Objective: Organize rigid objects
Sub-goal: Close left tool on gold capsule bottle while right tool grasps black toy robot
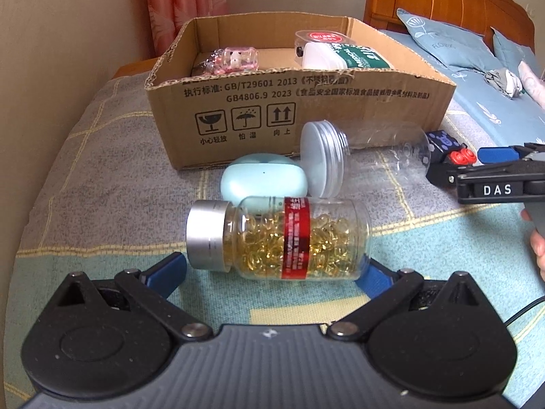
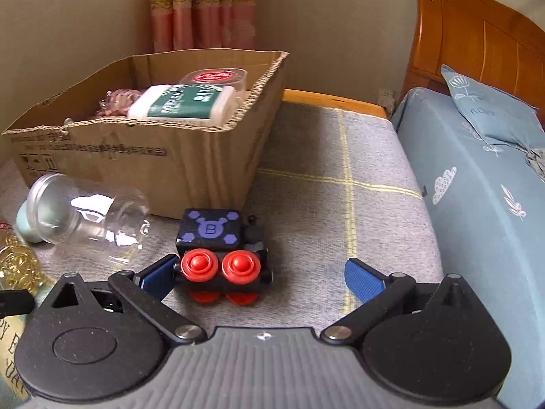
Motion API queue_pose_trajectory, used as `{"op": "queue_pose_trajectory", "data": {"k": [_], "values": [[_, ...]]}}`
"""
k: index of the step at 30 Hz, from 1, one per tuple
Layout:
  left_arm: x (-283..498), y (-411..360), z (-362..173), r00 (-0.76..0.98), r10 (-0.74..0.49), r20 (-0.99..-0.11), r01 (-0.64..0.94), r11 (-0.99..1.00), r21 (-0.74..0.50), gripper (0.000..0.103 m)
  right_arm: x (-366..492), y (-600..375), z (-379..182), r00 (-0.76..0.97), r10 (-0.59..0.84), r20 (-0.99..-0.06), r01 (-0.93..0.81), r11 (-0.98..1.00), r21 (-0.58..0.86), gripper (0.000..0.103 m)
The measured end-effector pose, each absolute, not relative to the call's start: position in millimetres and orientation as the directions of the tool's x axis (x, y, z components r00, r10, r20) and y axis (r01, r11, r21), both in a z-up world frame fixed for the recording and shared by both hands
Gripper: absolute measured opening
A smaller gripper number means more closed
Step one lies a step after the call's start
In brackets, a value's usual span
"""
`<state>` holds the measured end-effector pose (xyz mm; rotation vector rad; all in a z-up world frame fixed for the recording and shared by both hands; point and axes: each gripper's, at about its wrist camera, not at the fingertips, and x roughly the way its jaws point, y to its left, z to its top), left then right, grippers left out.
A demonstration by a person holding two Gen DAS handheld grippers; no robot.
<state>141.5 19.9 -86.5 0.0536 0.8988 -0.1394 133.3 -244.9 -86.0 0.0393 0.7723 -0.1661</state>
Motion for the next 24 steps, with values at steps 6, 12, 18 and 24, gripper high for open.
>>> {"op": "queue_pose_trajectory", "data": {"k": [6, 12, 18, 24], "values": [[140.0, 20.6, -87.7, 0.629, -0.1, -0.771, 0.142, 0.99, -0.012, 0.103, 133.9, -248.3, -84.8, 0.704, -0.113, -0.701, 0.121, 0.992, -0.039, 0.103], [140.1, 18.3, -86.1, 0.632, -0.093, -0.77, 0.147, 0.989, 0.001, 0.102, 149.6, -241.1, -83.4, 0.709, -0.075, -0.702, 0.033, 0.997, -0.073, 0.103], [141.9, 13.2, -77.5, 0.657, -0.083, -0.749, 0.154, 0.988, 0.027, 0.102, 158.5, -241.5, -81.5, 0.707, -0.021, -0.707, -0.021, 0.999, -0.05, 0.094], [145.1, 10.7, -72.7, 0.661, -0.093, -0.745, 0.178, 0.983, 0.035, 0.099, 157.4, -238.9, -76.6, 0.704, -0.014, -0.71, -0.031, 0.998, -0.05, 0.073]]}}
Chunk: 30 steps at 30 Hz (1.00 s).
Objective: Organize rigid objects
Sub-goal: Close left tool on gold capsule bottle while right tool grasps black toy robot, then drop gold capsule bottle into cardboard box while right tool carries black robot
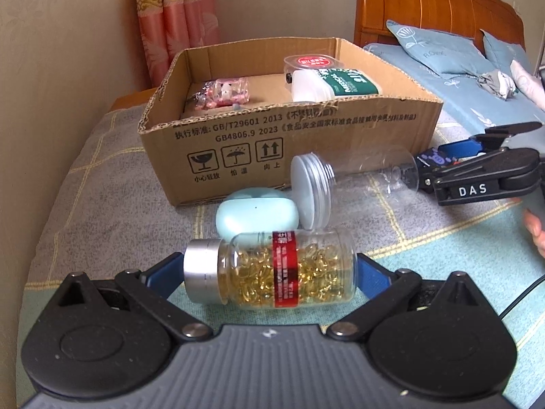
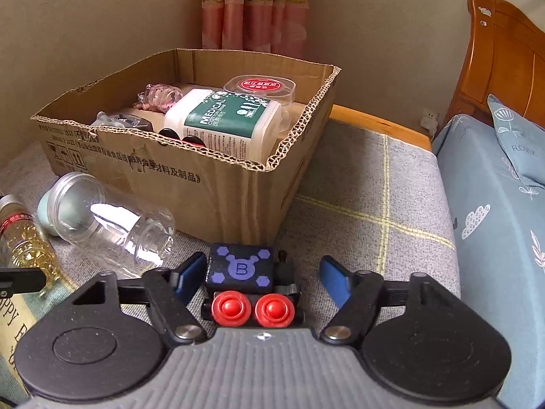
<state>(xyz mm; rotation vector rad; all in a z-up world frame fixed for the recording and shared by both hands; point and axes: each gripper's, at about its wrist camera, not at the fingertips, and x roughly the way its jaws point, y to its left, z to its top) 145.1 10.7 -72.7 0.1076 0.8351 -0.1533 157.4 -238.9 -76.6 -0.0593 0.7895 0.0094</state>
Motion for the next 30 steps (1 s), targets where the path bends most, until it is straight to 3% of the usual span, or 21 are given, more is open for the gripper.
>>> {"op": "queue_pose_trajectory", "data": {"k": [4, 21, 30], "values": [[146.7, 14.8, -72.6, 0.646, -0.108, -0.756, 0.176, 0.984, 0.011, 0.093, 154.7, -236.0, -73.0, 0.695, -0.005, -0.719, -0.048, 0.997, -0.053, 0.056], [128.1, 24.6, -35.9, 0.61, -0.147, -0.778, 0.302, 0.952, 0.056, 0.093, 129.1, -220.9, -38.5, 0.682, 0.027, -0.731, -0.165, 0.979, -0.118, 0.056], [160.5, 22.7, 21.1, 0.675, -0.185, -0.715, 0.342, 0.936, 0.08, 0.093, 120.7, -214.8, 2.2, 0.712, 0.064, -0.7, -0.219, 0.967, -0.134, 0.056]]}}
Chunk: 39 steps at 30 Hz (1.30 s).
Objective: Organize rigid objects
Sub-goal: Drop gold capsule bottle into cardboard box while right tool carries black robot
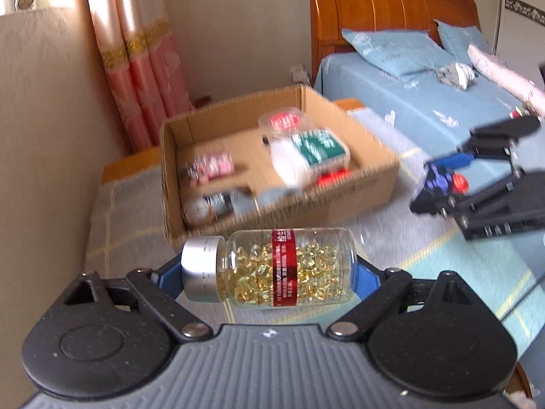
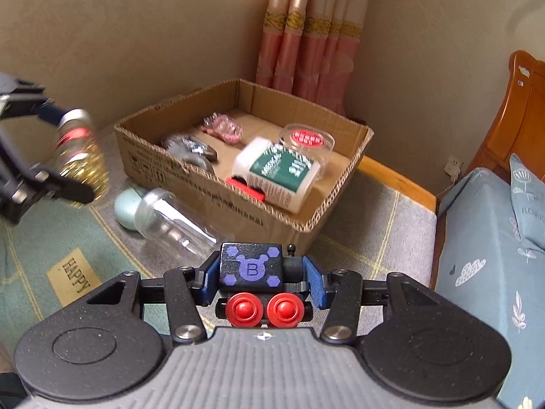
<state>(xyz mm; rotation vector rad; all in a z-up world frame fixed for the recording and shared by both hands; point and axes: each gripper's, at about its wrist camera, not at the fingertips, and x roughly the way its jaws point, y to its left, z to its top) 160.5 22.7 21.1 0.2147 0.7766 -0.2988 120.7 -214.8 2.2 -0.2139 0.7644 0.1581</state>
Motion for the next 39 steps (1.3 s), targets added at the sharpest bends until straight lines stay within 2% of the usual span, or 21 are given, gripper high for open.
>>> {"op": "queue_pose_trajectory", "data": {"k": [8, 20, 29, 39], "values": [[232.0, 16.9, 44.1, 0.71, -0.177, -0.682, 0.317, 0.945, 0.084, 0.093, 129.3, -214.6, 29.9, 0.746, 0.064, -0.663, -0.214, 0.966, -0.147, 0.056], [285.5, 17.9, 10.1, 0.688, -0.133, -0.713, 0.242, 0.969, 0.052, 0.094, 149.4, -212.6, 45.5, 0.756, 0.065, -0.651, -0.204, 0.969, -0.139, 0.056], [267.3, 25.4, 18.8, 0.73, -0.111, -0.674, 0.231, 0.969, 0.09, 0.095, 157.6, -202.7, 49.2, 0.753, 0.074, -0.653, -0.216, 0.966, -0.14, 0.056], [212.1, 44.5, 15.3, 0.714, -0.065, -0.697, 0.204, 0.972, 0.118, 0.095, 189.0, -192.6, 59.0, 0.748, 0.083, -0.658, -0.225, 0.965, -0.134, 0.056]]}}
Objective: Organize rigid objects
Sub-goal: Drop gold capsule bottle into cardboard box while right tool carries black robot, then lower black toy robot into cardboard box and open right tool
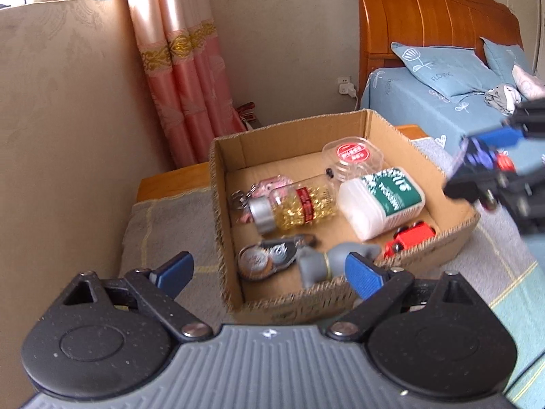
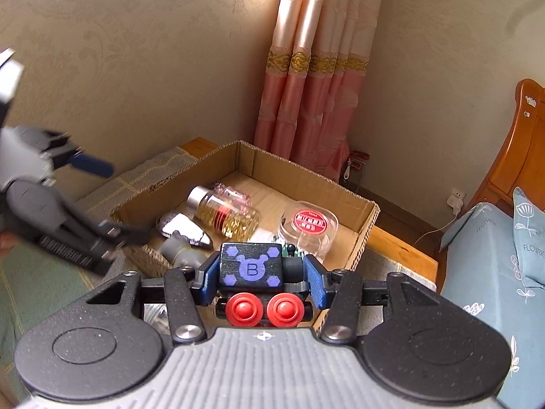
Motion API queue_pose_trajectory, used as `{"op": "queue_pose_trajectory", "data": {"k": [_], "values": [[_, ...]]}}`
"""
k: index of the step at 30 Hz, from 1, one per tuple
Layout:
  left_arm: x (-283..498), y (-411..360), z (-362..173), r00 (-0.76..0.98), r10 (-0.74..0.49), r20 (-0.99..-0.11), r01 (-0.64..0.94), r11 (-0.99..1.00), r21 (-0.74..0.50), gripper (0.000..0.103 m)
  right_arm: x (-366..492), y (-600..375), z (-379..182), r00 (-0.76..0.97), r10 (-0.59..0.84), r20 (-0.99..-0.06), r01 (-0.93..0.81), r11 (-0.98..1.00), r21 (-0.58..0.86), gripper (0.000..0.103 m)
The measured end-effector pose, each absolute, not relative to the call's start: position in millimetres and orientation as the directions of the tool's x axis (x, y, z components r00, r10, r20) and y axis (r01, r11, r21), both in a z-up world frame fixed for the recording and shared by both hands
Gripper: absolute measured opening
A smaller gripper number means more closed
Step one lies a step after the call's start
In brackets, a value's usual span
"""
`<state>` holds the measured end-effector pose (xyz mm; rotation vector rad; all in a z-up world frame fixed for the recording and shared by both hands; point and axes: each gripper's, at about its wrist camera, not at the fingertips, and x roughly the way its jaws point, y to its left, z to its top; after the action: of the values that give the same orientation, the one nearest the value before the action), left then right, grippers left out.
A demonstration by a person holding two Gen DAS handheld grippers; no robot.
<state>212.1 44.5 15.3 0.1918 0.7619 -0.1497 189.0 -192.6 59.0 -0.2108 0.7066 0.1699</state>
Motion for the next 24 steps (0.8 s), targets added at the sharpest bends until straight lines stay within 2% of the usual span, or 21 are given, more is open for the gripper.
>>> {"op": "queue_pose_trajectory", "data": {"k": [9, 21, 22, 23, 24], "values": [[178.9, 65.1, 21.1, 0.736, -0.065, -0.673, 0.166, 0.982, 0.086, 0.095, 258.1, -204.9, 61.7, 0.722, 0.057, -0.69, -0.182, 0.977, -0.109, 0.056], [170.1, 80.7, 20.2, 0.747, -0.042, -0.664, 0.133, 0.987, 0.087, 0.095, 349.0, -239.6, 32.0, 0.663, 0.0, -0.749, -0.054, 0.997, -0.048, 0.056], [170.6, 81.3, 20.0, 0.745, -0.039, -0.666, 0.13, 0.988, 0.088, 0.095, 353.5, -242.4, 30.4, 0.665, -0.006, -0.747, -0.041, 0.998, -0.045, 0.06], [171.4, 81.4, 19.4, 0.743, -0.035, -0.668, 0.127, 0.988, 0.09, 0.095, 355.9, -244.6, 29.4, 0.665, -0.013, -0.747, -0.026, 0.999, -0.04, 0.073], [170.8, 81.5, 18.9, 0.743, -0.031, -0.669, 0.125, 0.988, 0.093, 0.095, 357.0, -246.7, 28.7, 0.668, -0.026, -0.744, -0.006, 0.999, -0.041, 0.078]]}}
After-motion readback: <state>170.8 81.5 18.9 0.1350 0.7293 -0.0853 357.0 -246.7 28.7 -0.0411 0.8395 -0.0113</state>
